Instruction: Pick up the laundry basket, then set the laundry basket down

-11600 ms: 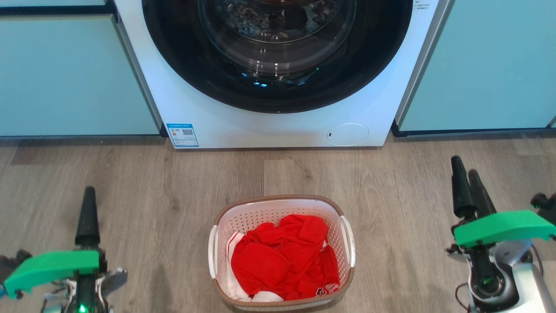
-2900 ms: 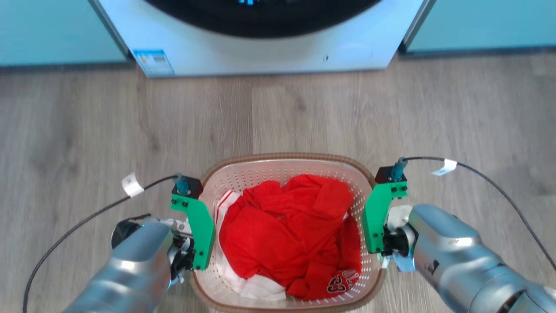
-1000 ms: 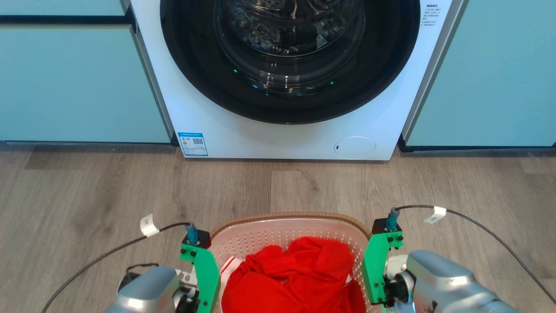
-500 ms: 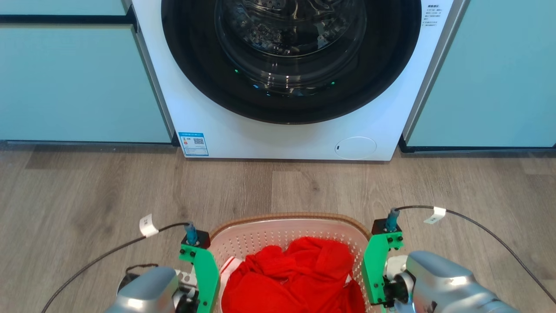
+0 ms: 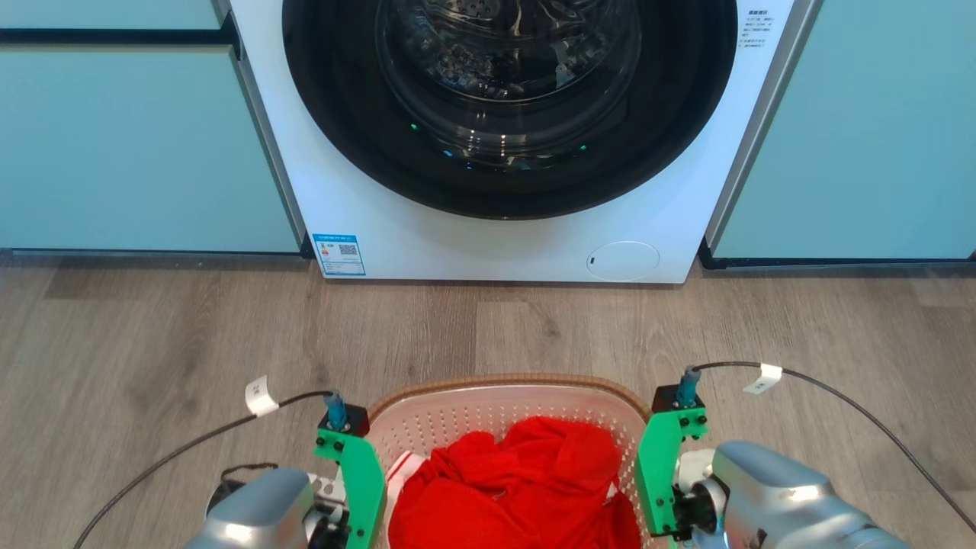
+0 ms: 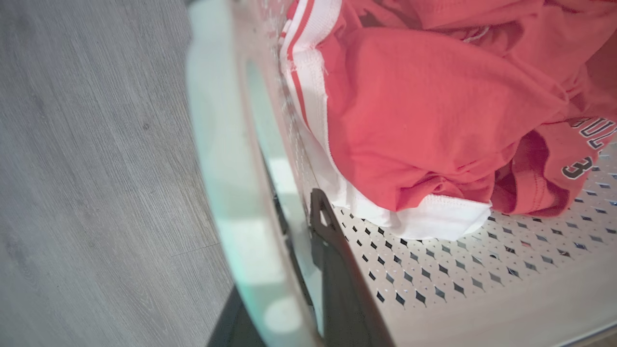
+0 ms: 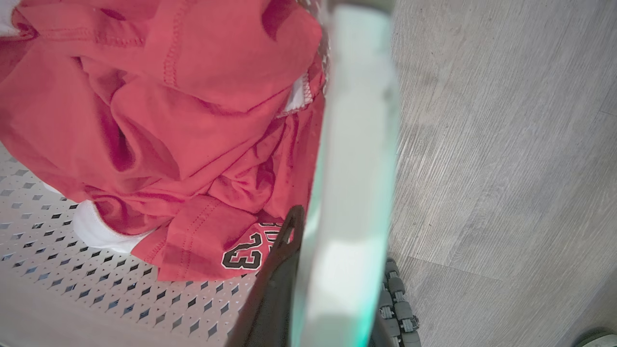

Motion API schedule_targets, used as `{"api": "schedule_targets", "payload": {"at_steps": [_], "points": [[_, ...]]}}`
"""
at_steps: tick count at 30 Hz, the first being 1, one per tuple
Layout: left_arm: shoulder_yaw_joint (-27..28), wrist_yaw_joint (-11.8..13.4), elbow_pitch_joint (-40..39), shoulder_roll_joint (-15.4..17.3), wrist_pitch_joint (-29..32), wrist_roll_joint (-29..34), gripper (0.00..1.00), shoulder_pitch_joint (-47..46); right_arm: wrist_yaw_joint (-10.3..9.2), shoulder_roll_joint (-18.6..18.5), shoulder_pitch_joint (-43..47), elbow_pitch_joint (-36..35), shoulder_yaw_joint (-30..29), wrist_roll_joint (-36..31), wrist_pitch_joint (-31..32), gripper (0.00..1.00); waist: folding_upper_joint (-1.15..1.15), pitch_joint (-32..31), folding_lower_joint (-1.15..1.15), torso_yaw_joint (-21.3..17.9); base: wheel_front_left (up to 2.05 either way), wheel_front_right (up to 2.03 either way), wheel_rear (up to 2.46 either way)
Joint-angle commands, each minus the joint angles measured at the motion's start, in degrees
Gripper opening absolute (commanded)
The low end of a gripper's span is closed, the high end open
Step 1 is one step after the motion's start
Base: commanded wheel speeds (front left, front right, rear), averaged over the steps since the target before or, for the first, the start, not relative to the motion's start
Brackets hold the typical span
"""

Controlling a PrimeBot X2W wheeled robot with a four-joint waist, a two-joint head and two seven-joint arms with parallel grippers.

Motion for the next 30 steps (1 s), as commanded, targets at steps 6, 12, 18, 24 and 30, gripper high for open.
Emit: {"api": "schedule_targets", "payload": {"at_steps": [6,12,18,24,30], "points": [[0.02,-0.53,-0.79,-0.27,-0.15,0.35,0.0,-2.52,0.43,1.19,-3.71,-1.19,0.13,0.48,-1.49,0.0,0.0,-0.01,0.0,0.1,0.0,0.0,0.0],[0.02,-0.53,-0.7,-0.34,-0.04,0.36,0.0,-2.53,0.43,1.19,-3.69,-1.24,0.35,0.78,-1.54,0.0,0.0,0.03,0.0,0.23,0.0,0.0,0.0],[0.01,-0.53,-0.69,-0.43,-0.24,0.41,0.0,-2.59,0.43,1.19,-3.71,-1.14,0.54,1.24,-1.64,0.0,0.0,0.22,0.0,0.32,0.0,0.0,0.0],[0.01,-0.53,-0.5,-0.55,-0.49,0.48,0.0,-2.71,0.43,1.19,-3.98,-0.92,0.66,1.52,-1.87,0.0,0.0,0.95,0.0,0.2,0.0,0.0,0.0],[0.01,-0.53,-0.27,-0.99,-0.95,0.62,0.0,-2.87,0.43,1.19,-4.12,-0.74,0.77,1.8,-2.33,0.0,0.0,2.18,0.0,-0.1,0.0,0.0,0.0]]}}
